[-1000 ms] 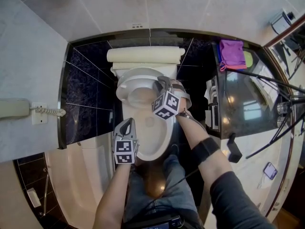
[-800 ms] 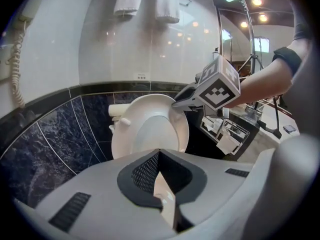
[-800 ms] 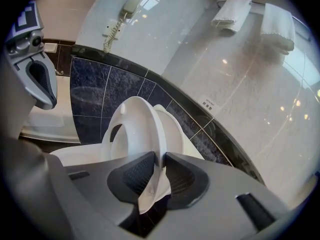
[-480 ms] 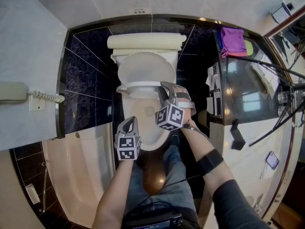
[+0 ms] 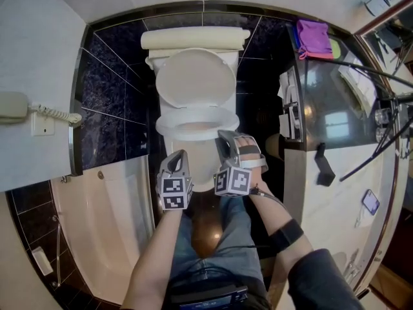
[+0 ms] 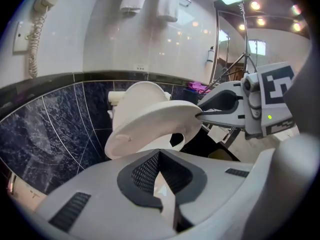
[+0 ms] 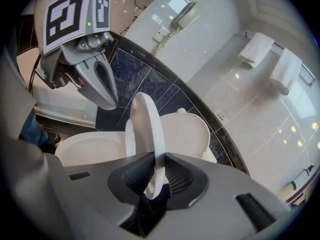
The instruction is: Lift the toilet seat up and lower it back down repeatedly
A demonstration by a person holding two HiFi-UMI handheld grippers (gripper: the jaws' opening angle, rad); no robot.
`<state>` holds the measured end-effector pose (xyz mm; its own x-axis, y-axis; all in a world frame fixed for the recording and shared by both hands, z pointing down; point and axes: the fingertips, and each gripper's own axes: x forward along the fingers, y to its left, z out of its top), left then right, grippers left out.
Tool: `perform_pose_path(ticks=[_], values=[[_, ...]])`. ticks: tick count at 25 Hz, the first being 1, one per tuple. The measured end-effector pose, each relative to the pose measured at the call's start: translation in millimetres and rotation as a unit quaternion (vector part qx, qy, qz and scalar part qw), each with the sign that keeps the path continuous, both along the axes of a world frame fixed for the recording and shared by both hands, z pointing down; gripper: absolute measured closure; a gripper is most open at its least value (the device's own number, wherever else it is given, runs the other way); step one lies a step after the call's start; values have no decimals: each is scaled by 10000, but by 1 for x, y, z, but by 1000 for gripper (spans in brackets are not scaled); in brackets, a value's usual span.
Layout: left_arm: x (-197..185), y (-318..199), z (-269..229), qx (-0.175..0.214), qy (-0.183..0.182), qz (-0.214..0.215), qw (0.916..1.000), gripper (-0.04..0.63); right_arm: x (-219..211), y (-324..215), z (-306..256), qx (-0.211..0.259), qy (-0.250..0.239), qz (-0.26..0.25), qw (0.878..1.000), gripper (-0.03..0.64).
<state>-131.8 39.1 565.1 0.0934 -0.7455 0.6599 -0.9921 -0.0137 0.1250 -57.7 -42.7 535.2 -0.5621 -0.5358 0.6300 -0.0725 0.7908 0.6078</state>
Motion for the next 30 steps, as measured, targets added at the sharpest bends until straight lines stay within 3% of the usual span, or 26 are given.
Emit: perform_pose_path(ticks=[10, 21, 26, 30], values=[[15, 30, 33, -57, 169, 58, 9998, 595, 27, 77, 41, 70, 442, -163, 9989, 528], [41, 106, 105, -233, 433, 52, 9988, 595, 58, 157, 108, -165, 928, -412, 9947, 520], [55, 135, 146, -442, 496, 171, 9976, 595, 76, 190, 140, -296, 1092, -583, 9919, 532], [65, 162, 191, -764, 476, 349, 9953, 595, 99, 206, 166, -510, 1110, -284, 9921, 561]])
